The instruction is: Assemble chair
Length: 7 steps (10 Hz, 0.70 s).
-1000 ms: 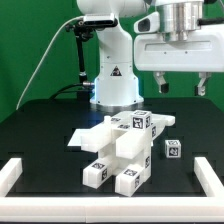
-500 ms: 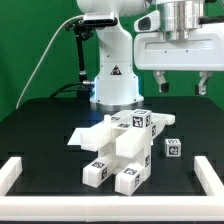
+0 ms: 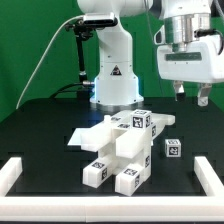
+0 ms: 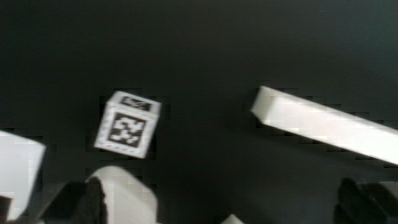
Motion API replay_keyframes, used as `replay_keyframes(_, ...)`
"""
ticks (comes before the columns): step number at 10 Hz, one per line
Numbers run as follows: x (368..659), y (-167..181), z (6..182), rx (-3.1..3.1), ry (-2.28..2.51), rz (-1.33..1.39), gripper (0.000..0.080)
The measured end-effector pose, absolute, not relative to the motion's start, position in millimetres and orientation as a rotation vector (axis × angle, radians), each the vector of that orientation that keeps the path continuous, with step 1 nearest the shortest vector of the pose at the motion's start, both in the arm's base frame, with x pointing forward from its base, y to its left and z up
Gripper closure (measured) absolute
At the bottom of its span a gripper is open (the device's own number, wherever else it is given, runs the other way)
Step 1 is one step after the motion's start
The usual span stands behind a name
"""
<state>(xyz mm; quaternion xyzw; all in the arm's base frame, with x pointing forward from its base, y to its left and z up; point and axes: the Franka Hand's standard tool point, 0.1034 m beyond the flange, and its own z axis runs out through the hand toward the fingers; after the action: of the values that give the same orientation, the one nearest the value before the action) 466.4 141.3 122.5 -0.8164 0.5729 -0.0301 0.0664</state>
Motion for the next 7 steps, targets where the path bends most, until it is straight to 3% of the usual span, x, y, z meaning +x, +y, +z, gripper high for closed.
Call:
replay_keyframes(3, 465, 141, 121.0, -2.441, 1.751, -0.075, 0.0150)
replay_keyframes(7, 451, 128, 92.9, -2.299, 1.957, 0.000, 0.0150)
